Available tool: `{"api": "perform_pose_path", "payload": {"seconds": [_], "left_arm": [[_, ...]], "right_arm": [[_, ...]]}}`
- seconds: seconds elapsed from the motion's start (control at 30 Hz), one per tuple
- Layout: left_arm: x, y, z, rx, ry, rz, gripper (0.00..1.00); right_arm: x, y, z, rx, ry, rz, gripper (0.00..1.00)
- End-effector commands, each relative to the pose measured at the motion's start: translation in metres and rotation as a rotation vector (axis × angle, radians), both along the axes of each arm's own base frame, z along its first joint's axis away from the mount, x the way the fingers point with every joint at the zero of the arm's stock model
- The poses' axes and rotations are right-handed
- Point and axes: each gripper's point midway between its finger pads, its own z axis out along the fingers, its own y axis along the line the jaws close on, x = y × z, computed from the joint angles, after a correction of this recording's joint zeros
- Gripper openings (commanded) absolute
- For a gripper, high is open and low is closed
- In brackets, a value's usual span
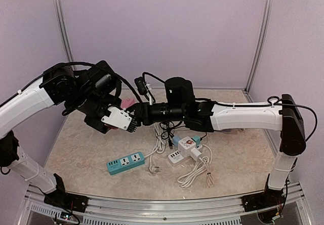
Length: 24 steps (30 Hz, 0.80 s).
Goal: Insert the plug
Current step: Adjust the plug.
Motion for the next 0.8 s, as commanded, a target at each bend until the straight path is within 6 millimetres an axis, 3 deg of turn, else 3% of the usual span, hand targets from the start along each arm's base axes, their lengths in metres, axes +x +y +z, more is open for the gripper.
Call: {"api": "perform_pose_path", "payload": {"seconds": [0.0, 0.23, 0.3, 0.37, 0.43, 0.47, 0.53, 0.6, 0.67, 0.77], "left_arm": [[0.001, -0.007, 0.013, -0.042, -0.031, 0.009, 0.37], [-0.003, -0.009, 0.011, -0.049, -0.018, 0.002, 0.37], [-0.003, -0.009, 0.012, -0.052, -0.019, 0.003, 0.37], [-0.002, -0.010, 0.013, -0.059, -0.023, 0.006, 0.37], [-0.001, -0.010, 0.014, -0.061, -0.030, 0.013, 0.38], [0.000, -0.009, 0.013, -0.061, -0.036, 0.020, 0.42], [0.003, -0.008, 0.016, -0.078, -0.057, 0.043, 0.65], [0.006, -0.007, 0.025, -0.120, -0.069, 0.074, 0.81], [0.004, -0.006, 0.035, -0.189, -0.036, 0.097, 0.90], [-0.014, -0.001, 0.050, -0.322, 0.119, 0.107, 0.95]], "right_arm": [[-0.002, 0.012, 0.000, 0.023, -0.003, 0.031, 0.55], [-0.001, 0.022, 0.001, 0.053, 0.009, 0.055, 0.30], [-0.002, 0.025, 0.001, 0.061, 0.016, 0.064, 0.18], [-0.003, 0.027, -0.003, 0.055, 0.026, 0.078, 0.00], [-0.006, 0.028, -0.005, 0.055, 0.030, 0.095, 0.00], [-0.007, 0.027, -0.004, 0.055, 0.028, 0.101, 0.00], [-0.007, 0.023, -0.004, 0.048, 0.011, 0.092, 0.00], [-0.005, 0.017, 0.000, 0.040, -0.024, 0.064, 0.00], [-0.004, 0.009, 0.007, 0.044, -0.069, 0.037, 0.00], [-0.006, -0.001, 0.024, 0.102, -0.136, 0.021, 0.00]]}}
